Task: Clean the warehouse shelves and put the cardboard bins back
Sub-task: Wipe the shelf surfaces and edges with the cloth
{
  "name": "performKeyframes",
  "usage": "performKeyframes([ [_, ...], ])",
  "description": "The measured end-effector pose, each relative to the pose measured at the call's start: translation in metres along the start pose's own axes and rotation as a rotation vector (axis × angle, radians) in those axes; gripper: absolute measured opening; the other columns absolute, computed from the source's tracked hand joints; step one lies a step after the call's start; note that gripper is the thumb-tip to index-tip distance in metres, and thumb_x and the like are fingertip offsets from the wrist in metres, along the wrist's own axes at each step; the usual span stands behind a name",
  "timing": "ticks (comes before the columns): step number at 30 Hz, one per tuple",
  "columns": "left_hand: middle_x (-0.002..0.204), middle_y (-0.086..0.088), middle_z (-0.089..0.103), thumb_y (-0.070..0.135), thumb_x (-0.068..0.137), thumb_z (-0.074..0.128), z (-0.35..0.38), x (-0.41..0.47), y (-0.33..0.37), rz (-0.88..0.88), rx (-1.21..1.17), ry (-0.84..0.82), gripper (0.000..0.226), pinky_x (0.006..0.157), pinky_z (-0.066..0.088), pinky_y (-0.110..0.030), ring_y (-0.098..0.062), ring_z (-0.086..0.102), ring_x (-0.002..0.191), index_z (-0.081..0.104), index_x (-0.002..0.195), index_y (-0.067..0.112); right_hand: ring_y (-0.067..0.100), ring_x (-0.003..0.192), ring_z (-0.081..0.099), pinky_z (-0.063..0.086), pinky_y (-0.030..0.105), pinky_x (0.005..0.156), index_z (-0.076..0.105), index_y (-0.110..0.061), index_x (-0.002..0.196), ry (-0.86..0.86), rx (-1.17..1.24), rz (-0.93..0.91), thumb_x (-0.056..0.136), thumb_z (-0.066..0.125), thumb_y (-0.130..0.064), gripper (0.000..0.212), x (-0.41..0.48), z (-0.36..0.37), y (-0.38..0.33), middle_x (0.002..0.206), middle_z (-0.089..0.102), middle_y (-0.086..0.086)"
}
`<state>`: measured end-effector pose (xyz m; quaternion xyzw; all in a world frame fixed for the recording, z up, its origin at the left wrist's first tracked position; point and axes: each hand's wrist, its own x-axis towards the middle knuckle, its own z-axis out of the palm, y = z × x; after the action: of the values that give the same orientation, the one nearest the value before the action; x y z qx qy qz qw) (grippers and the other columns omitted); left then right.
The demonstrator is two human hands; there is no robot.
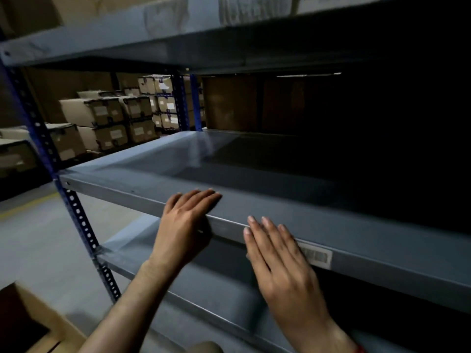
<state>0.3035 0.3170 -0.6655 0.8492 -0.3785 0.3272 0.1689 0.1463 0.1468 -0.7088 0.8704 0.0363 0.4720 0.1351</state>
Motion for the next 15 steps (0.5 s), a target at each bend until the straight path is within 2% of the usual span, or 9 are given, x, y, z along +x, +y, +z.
performKeyframes([
  [2,0.139,0.000,0.060,0.012,0.066,0.074,0.005,-0.002,-0.003,0.061,-0.019,0.031,0.071,0.104,0.039,-0.042,-0.025,0.056,0.128,0.061,0.135,0.022,0.030,0.138,0.045,0.033,0.042,0.116,0.054,-0.001,0.138,0.027,-0.013,0.000,0.089,0.070,-0.008,0.052,0.009,0.009,-0.011,0.149,0.047,0.015],
  [4,0.138,-0.001,0.060,0.017,0.073,0.065,0.010,-0.007,-0.016,0.085,-0.015,0.063,0.061,0.108,0.037,-0.043,-0.027,0.053,0.130,0.062,0.133,0.020,0.030,0.136,0.048,0.036,0.042,0.116,0.057,-0.002,0.136,0.057,0.010,-0.024,0.096,0.057,-0.003,0.040,0.028,0.022,-0.032,0.146,0.050,0.015],
  [7,0.138,0.000,0.060,0.031,0.081,0.054,0.007,-0.019,-0.041,0.013,0.039,0.091,0.054,0.114,0.029,-0.059,-0.028,0.051,0.133,0.062,0.134,0.023,0.030,0.134,0.050,0.037,0.041,0.115,0.059,-0.003,0.134,0.014,0.070,-0.057,0.102,0.037,0.001,0.040,0.058,0.037,-0.060,0.145,0.052,0.015],
  [9,0.140,0.004,0.058,0.036,0.081,0.057,0.003,-0.024,-0.055,0.029,0.065,0.085,0.056,0.111,0.027,-0.064,-0.025,0.052,0.132,0.059,0.136,0.028,0.029,0.135,0.050,0.036,0.041,0.116,0.058,-0.004,0.136,-0.007,0.070,-0.104,0.102,0.044,-0.002,0.037,0.061,0.037,-0.057,0.146,0.052,0.013],
  [11,0.141,0.007,0.057,0.039,0.079,0.061,0.000,-0.025,-0.060,0.044,0.004,0.101,0.058,0.110,0.028,-0.063,-0.022,0.053,0.133,0.059,0.136,0.028,0.027,0.135,0.050,0.036,0.041,0.114,0.057,-0.005,0.137,-0.048,0.072,-0.121,0.102,0.049,-0.007,0.036,0.050,0.022,-0.040,0.147,0.051,0.011],
  [15,0.139,0.005,0.058,0.041,0.076,0.066,0.007,-0.025,-0.051,-0.002,-0.108,0.170,0.061,0.114,0.020,-0.064,-0.024,0.050,0.134,0.060,0.134,0.024,0.029,0.131,0.053,0.041,0.044,0.104,0.057,-0.003,0.135,-0.105,0.028,-0.066,0.110,0.016,-0.007,0.048,0.019,-0.026,0.003,0.144,0.052,0.011],
])
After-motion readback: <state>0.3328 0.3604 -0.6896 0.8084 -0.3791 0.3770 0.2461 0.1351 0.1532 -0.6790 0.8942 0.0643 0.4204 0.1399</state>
